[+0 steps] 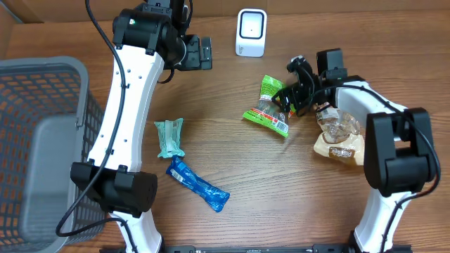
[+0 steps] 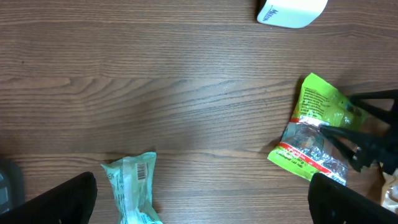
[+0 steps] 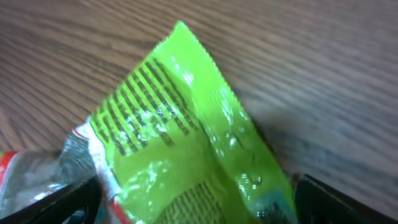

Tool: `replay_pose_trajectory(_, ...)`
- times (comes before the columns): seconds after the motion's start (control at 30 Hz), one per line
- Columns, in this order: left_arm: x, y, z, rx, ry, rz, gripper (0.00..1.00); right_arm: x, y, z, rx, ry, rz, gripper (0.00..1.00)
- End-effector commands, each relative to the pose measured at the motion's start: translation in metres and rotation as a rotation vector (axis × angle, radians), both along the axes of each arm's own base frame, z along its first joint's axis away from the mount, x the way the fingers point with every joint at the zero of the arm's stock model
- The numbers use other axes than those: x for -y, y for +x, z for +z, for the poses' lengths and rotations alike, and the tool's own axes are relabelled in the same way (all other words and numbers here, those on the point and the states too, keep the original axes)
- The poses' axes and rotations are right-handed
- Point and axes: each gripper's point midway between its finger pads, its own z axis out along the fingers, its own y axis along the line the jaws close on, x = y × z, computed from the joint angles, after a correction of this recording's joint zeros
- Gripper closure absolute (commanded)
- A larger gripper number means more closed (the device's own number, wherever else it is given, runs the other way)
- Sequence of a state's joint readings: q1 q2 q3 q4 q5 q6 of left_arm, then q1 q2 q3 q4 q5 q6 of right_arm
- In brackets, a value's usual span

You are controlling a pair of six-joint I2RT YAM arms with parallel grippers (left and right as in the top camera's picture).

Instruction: Scan the item barcode

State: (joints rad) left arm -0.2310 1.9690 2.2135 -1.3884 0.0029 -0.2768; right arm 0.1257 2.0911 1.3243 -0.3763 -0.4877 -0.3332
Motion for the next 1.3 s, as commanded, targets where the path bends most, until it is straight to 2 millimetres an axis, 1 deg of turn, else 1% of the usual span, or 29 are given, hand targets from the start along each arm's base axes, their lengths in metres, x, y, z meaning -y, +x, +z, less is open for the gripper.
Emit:
replay_pose_trajectory(0.0,-0.002,0.0,0.015,0.042,0.005,-0.013,0.0,-0.001,0.0,0.0,-0.03,0.01,-0.018,0.0)
replay_pose_trajectory(0.03,-0.002,0.0,0.015,0.043,0.005,-0.013,0.0,-0.001,-0.003,-0.001,-0.048,0.013,-0.026,0.0)
replay_pose_trajectory(0.07,-0.002,0.0,0.015,0.042,0.005,-0.013,0.0,-0.001,-0.005,-0.003,-0.065,0.014,-0.034,0.03)
replay_pose_trajectory(0.1,-0.002,0.0,0.015,0.042,0.005,-0.012,0.0,0.0,-0.014,-0.006,-0.118,0.015,-0.049,0.12)
replay_pose_trajectory(0.17,-0.002,0.0,0.015,0.042,0.005,-0.012,0.0,-0.003,-0.026,-0.009,-0.195,0.034,-0.073,0.2)
replay_pose_trajectory(0.23,-0.002,0.0,0.015,0.042,0.005,-0.012,0.0,-0.005,-0.042,-0.012,-0.291,0.059,-0.101,0.25)
replay_pose_trajectory(0.27,-0.002,0.0,0.015,0.042,0.005,-0.012,0.0,-0.007,-0.048,-0.012,-0.33,0.066,-0.11,0.29)
replay_pose_trajectory(0.3,-0.002,0.0,0.015,0.043,0.005,-0.012,0.0,-0.008,-0.06,-0.015,-0.4,0.065,-0.134,0.38)
replay_pose_trajectory(0.33,-0.002,0.0,0.015,0.043,0.005,-0.012,0.0,-0.009,-0.067,-0.016,-0.454,0.072,-0.171,0.4)
replay_pose_trajectory(0.47,-0.002,0.0,0.015,0.042,0.005,-0.012,0.0,-0.008,-0.076,-0.017,-0.576,0.09,-0.296,0.41)
replay_pose_trajectory(0.5,-0.002,0.0,0.015,0.042,0.005,-0.012,0.0,-0.008,-0.078,-0.017,-0.606,0.096,-0.334,0.38)
replay_pose_trajectory(0.6,-0.002,0.0,0.015,0.042,0.005,-0.012,0.0,-0.008,-0.083,-0.018,-0.652,0.097,-0.376,0.35)
replay_pose_trajectory(0.67,-0.002,0.0,0.015,0.042,0.005,-0.012,0.0,-0.009,-0.085,-0.019,-0.671,0.088,-0.4,0.3)
replay_pose_trajectory(0.77,-0.002,0.0,0.015,0.042,0.005,-0.012,0.0,-0.011,-0.087,-0.021,-0.683,0.07,-0.431,0.27)
replay_pose_trajectory(0.83,-0.002,0.0,0.015,0.042,0.005,-0.012,0.0,-0.015,-0.088,-0.022,-0.676,0.059,-0.422,0.27)
replay_pose_trajectory(0.93,-0.002,0.0,0.015,0.043,0.005,-0.013,0.0,-0.014,-0.086,-0.028,-0.629,-0.019,-0.429,0.27)
replay_pose_trajectory(1.0,-0.002,0.0,0.015,0.042,0.005,-0.012,0.0,-0.016,-0.085,-0.032,-0.594,-0.066,-0.426,0.23)
replay_pose_trajectory(1.1,-0.002,0.0,0.015,0.042,0.005,-0.013,0.0,-0.024,-0.084,-0.035,-0.547,-0.117,-0.408,0.17)
replay_pose_trajectory(1.2,-0.002,0.0,0.015,0.042,0.005,-0.012,0.0,-0.029,-0.085,-0.038,-0.512,-0.177,-0.422,0.14)
replay_pose_trajectory(1.27,-0.002,0.0,0.015,0.042,0.005,-0.012,0.0,-0.031,-0.087,-0.04,-0.489,-0.219,-0.42,0.14)
